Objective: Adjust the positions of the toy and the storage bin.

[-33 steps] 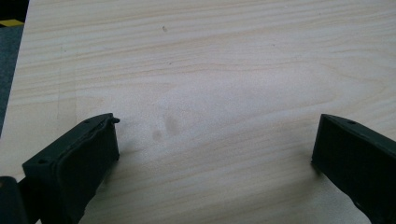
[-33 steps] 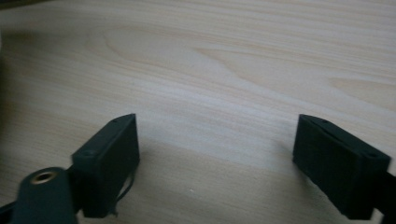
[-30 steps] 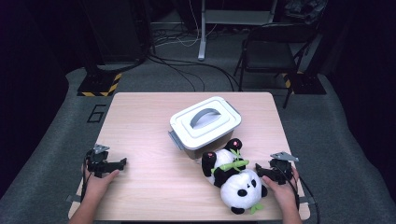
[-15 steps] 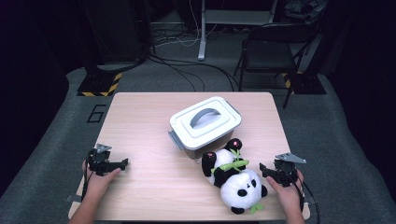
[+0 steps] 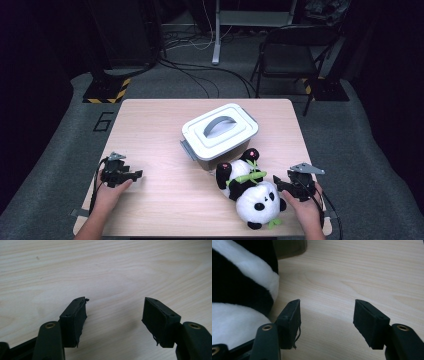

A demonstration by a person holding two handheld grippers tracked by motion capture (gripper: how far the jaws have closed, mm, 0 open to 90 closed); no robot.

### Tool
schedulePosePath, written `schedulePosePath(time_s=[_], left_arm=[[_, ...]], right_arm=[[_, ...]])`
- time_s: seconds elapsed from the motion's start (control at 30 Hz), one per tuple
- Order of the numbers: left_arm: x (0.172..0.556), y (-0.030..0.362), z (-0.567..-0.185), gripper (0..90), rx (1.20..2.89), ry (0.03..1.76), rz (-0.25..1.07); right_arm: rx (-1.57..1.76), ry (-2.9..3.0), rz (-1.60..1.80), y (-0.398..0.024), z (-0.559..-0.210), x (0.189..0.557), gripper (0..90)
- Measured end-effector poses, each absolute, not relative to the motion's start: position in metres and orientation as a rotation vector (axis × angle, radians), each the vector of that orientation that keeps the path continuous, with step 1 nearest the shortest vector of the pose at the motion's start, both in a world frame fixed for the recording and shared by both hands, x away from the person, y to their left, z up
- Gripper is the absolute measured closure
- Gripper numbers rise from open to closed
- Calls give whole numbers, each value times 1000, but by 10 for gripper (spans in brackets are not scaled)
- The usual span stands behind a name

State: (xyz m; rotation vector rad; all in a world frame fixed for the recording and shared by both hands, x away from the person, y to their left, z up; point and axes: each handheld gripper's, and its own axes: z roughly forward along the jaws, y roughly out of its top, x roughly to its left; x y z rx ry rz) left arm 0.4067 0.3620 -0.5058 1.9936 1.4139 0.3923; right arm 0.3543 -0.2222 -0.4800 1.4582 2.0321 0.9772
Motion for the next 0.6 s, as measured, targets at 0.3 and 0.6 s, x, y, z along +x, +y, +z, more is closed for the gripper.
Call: schedulePosePath(time_s=[0.3, 0.6], left_arm=[[405, 341, -479, 403, 1994, 1300, 402], [414, 315, -446, 423, 1966, 1194, 376]], right_arm=[[1437, 2089, 999, -212, -464, 357, 430], [1435, 2063, 1079, -203, -444, 364, 433]])
